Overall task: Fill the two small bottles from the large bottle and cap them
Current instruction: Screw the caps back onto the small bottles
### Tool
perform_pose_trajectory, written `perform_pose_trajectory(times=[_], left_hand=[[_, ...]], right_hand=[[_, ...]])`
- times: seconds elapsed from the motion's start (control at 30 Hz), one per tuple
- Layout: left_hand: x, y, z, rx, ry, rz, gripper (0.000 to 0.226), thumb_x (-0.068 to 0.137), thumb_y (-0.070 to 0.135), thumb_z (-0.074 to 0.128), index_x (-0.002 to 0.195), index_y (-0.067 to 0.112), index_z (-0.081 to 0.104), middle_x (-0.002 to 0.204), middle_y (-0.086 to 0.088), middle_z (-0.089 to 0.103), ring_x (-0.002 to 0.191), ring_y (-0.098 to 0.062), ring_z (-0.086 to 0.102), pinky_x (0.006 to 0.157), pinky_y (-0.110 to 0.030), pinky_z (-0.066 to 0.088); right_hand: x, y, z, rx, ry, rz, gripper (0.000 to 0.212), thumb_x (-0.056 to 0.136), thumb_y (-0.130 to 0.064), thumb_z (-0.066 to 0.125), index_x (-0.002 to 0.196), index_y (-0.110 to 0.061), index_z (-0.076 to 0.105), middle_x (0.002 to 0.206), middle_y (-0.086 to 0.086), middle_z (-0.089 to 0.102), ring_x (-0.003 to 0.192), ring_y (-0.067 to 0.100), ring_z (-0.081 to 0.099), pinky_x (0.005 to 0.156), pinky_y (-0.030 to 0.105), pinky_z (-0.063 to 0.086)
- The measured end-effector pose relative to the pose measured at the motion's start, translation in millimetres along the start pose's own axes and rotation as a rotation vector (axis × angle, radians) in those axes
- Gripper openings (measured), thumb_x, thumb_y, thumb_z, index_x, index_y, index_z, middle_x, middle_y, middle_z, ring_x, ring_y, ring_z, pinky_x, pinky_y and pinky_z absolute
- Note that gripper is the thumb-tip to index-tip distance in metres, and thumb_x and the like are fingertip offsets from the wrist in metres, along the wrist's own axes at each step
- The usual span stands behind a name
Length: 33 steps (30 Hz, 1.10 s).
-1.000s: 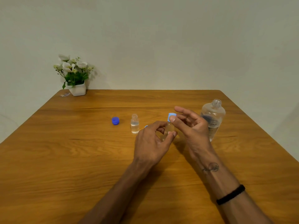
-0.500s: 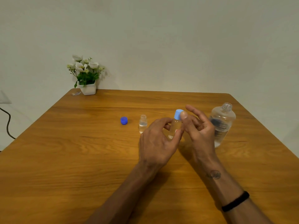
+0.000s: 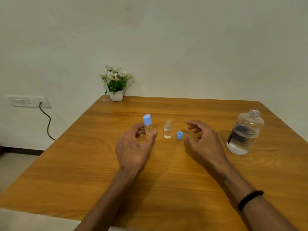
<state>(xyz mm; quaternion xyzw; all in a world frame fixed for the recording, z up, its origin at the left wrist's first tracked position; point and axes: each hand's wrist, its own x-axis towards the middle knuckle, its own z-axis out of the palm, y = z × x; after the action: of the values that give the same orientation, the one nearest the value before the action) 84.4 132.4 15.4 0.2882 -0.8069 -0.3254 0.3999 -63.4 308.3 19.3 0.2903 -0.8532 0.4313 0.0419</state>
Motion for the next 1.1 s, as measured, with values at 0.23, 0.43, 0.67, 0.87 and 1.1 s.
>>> perform_pose_trajectory(times=[0.23,0.43,0.67,0.87,1.1], left_hand=[[21.8,-34.3,0.3,0.002,-0.149,-0.12,0.053,0.081,0.059,0.075,0.126,0.032,0.066,0.104,0.023,0.069,0.119,-0.014,0.061,0.094,-0.046,0.058],[22.5,-32.3,1.1,0.032,-0.21,-0.141,0.071,0.08,0.06,0.078,0.141,0.03,0.057,0.113,0.017,0.064,0.123,-0.018,0.059,0.099,-0.046,0.056],[-14.0,5.4,-13.9,0.017,-0.057,0.052,0.038,0.09,0.044,0.076,0.123,0.03,0.063,0.102,0.012,0.063,0.074,-0.008,0.058,0.066,-0.029,0.053],[-14.1,33.0,32.0,0.04,-0.243,0.055,0.059,0.093,0.044,0.073,0.146,0.025,0.054,0.133,0.008,0.067,0.107,-0.006,0.064,0.094,-0.02,0.046],[7.8,26.2,71.8,0.063,-0.201,-0.016,0.059,0.095,0.043,0.07,0.145,0.018,0.053,0.129,-0.001,0.07,0.12,-0.02,0.063,0.094,-0.03,0.049]], right_hand=[[26.3,-2.1,14.0,-0.141,-0.181,0.024,0.046,0.09,-0.033,0.081,0.133,-0.026,0.069,0.125,-0.004,0.07,0.111,0.011,0.062,0.087,0.027,0.053],[23.4,-3.1,17.1,-0.038,-0.055,0.02,0.026,0.091,-0.025,0.08,0.117,-0.023,0.076,0.107,-0.008,0.073,0.095,0.004,0.065,0.07,0.013,0.046],[21.7,-1.4,6.9,0.107,0.117,-0.07,0.048,0.097,-0.026,0.074,0.144,-0.028,0.063,0.136,-0.005,0.068,0.111,0.005,0.065,0.093,0.028,0.061],[22.9,-1.2,2.1,0.202,0.167,-0.126,0.049,0.086,-0.026,0.088,0.126,-0.025,0.06,0.102,-0.012,0.07,0.09,-0.004,0.07,0.071,0.006,0.055],[25.5,4.4,1.2,0.218,0.191,-0.153,0.034,0.09,-0.026,0.083,0.122,-0.021,0.072,0.108,-0.009,0.073,0.092,-0.003,0.068,0.074,0.005,0.054]])
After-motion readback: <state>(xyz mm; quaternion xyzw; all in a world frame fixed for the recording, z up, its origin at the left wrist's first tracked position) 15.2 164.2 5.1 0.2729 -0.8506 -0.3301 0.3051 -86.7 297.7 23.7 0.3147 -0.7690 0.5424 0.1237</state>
